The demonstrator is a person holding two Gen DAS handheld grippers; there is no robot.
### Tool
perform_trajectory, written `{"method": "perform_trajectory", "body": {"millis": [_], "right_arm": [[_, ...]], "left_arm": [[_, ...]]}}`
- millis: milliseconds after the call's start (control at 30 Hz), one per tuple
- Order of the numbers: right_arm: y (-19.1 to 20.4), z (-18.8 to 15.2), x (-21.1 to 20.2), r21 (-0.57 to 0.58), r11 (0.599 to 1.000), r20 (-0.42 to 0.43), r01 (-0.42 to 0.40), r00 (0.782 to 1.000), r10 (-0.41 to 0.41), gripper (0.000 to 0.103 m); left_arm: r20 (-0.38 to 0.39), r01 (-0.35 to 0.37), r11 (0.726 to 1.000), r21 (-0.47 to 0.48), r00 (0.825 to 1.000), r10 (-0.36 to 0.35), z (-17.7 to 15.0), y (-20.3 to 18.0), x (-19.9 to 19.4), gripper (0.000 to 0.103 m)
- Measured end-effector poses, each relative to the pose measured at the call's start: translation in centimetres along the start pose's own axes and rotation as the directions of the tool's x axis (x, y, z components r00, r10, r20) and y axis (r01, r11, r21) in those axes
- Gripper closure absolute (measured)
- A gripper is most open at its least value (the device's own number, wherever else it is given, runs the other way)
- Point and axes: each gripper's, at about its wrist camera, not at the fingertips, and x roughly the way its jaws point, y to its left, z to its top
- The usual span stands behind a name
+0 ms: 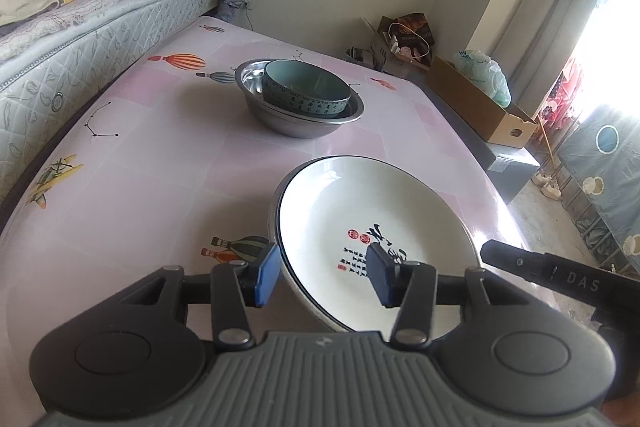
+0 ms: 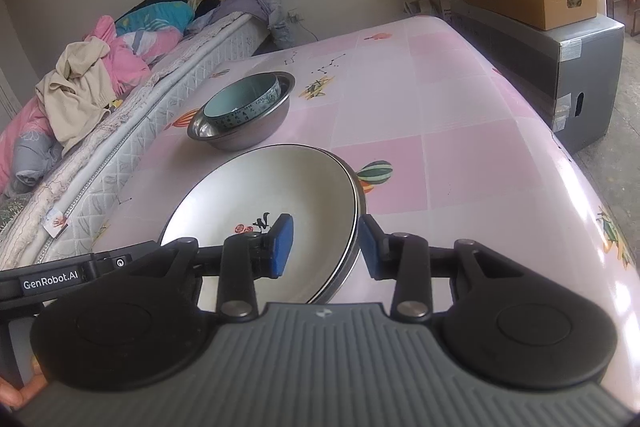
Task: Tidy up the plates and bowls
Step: 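Carry the white plate with both tools and lower it into the large stainless bowl, then open both tools to release the white plate and withdraw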
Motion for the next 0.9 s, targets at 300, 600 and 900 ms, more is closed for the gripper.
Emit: {"method": "perform_trajectory", "body": {"millis": [300, 600, 900], "right_arm": [[-0.4, -0.5, -1.3, 0.03, 1.0, -0.002, -0.003, 1.0, 0.003, 0.057], [-0.2, -1.2, -2.5, 0.057, 0.998, -0.011, -0.022, 1.0, 0.022, 0.049], [0.6, -0.8, -3.6, 0.053, 0.997, -0.007, -0.058, 0.998, 0.058, 0.044]], "left_arm": [[-0.007, -0.042, 0.999, -0.002, 0.999, 0.042, 0.0, 0.2, -0.9, 0.033], [-0.026, -0.141, 0.99, 0.013, 0.99, 0.141, 0.3, 0.7, -2.1, 0.017], [-0.045, -0.207, 0.978, 0.004, 0.977, 0.207, 0.7, 1.5, -2.8, 0.015]]}}
